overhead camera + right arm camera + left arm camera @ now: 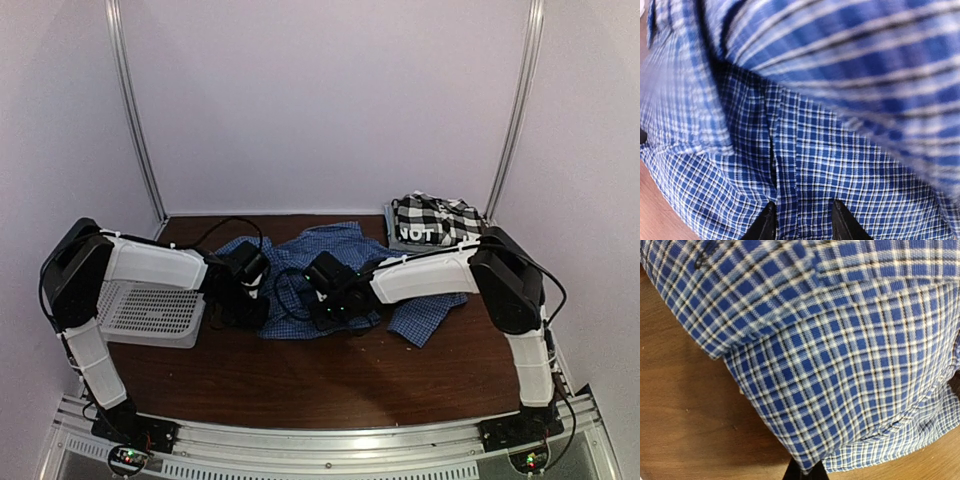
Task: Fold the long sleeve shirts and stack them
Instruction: Flatten out the crumpled shirt at the center of the board.
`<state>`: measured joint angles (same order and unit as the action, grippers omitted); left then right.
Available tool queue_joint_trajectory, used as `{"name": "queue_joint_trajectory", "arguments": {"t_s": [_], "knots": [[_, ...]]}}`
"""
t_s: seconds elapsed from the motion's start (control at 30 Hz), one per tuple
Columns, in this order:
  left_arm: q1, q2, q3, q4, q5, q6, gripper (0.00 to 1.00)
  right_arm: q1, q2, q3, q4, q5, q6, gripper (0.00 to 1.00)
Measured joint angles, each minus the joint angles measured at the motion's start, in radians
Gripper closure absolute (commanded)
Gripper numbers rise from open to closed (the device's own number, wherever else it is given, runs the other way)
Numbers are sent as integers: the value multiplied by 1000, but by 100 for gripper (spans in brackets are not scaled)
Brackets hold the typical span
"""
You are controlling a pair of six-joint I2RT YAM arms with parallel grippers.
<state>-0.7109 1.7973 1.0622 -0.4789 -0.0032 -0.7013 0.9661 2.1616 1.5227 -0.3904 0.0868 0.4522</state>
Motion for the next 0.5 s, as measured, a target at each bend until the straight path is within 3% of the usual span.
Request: {"name": "queue_joint_trajectory", "arguments": {"t_s": [0.13, 0.33, 0.5], "knots": [[-1, -1, -2, -7, 0, 4, 100, -23, -8, -9, 10, -21, 6, 65], [-3, -10, -8, -30, 0, 12, 100, -30, -16, -23, 24, -41, 16, 51], [-16, -23, -10, -80, 0, 22, 100, -30, -64, -68, 25, -53, 26, 48]]}}
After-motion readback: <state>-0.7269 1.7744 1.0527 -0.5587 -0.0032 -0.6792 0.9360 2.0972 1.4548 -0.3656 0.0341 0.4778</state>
